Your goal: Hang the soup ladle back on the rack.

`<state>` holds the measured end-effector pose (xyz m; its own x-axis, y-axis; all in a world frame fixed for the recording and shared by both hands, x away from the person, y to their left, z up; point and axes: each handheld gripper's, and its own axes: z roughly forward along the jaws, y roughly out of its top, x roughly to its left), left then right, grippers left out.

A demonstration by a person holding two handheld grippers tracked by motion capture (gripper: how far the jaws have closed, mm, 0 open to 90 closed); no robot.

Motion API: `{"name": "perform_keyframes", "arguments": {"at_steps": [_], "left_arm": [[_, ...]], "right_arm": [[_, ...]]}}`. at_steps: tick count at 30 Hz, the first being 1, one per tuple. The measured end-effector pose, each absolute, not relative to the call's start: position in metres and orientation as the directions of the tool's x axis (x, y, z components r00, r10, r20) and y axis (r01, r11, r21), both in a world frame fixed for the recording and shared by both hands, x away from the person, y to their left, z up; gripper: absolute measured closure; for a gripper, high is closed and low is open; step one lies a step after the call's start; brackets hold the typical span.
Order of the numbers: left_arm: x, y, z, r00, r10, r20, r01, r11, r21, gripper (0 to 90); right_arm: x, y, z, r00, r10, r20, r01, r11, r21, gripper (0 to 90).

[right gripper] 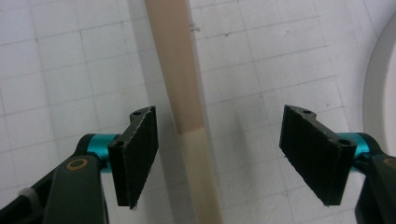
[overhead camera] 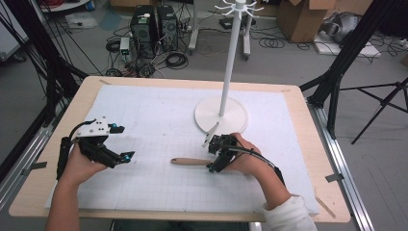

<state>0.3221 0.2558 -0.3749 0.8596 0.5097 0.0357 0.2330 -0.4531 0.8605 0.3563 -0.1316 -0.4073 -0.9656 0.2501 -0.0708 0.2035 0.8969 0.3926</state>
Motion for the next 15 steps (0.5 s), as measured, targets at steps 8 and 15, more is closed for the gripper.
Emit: {"name": "perform_keyframes", "arguments": {"at_steps": [8,15], "left_arm": [[0.3227,0.2546,-0.3760,0.859,0.510,0.036,0.235,-0.456,0.858,1.7],[0.3232,0.2535,-0.3770,0.861,0.507,0.035,0.235,-0.458,0.857,1.7]], "right_arm": [[0.3568,-0.1324,-0.4085,-0.970,0.238,-0.039,0.208,0.906,0.370,41.8],[0.3567,-0.1326,-0.4098,-0.975,0.219,-0.021,0.198,0.913,0.356,50.3]]}}
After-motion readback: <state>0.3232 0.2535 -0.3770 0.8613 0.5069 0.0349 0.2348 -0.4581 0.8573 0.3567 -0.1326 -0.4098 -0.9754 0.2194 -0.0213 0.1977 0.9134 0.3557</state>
